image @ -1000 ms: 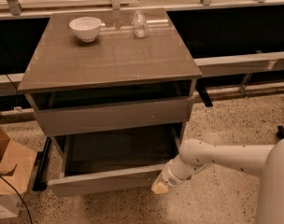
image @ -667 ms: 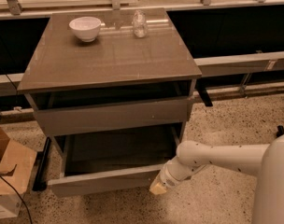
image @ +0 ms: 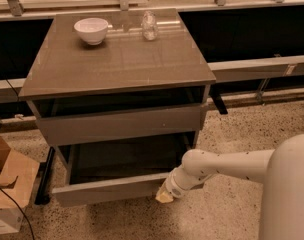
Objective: Close middle drawer
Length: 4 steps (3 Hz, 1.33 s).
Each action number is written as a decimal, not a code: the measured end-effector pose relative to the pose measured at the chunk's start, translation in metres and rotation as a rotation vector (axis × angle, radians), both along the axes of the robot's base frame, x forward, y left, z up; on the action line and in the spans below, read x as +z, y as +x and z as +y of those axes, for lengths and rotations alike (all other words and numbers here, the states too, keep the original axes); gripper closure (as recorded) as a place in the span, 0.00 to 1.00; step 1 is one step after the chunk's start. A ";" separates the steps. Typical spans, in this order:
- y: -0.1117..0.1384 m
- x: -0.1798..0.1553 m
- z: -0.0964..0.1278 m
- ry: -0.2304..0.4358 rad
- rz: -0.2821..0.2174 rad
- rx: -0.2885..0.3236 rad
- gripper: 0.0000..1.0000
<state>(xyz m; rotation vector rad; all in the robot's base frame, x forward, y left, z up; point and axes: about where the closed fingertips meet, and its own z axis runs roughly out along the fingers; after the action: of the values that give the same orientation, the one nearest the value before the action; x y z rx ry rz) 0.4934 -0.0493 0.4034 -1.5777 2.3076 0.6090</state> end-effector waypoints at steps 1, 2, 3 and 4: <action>0.024 -0.002 0.007 0.011 -0.040 0.003 1.00; 0.050 -0.002 0.011 0.027 -0.079 -0.004 0.86; 0.060 -0.001 0.012 0.034 -0.098 -0.008 0.63; 0.088 0.005 0.018 0.052 -0.146 -0.015 0.39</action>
Offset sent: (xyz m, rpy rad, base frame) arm 0.1237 0.0204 0.0024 0.0696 -0.1908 -0.0260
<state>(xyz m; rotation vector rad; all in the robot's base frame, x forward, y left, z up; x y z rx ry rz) 0.5815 -0.0315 0.4085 -1.5269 2.1780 0.5270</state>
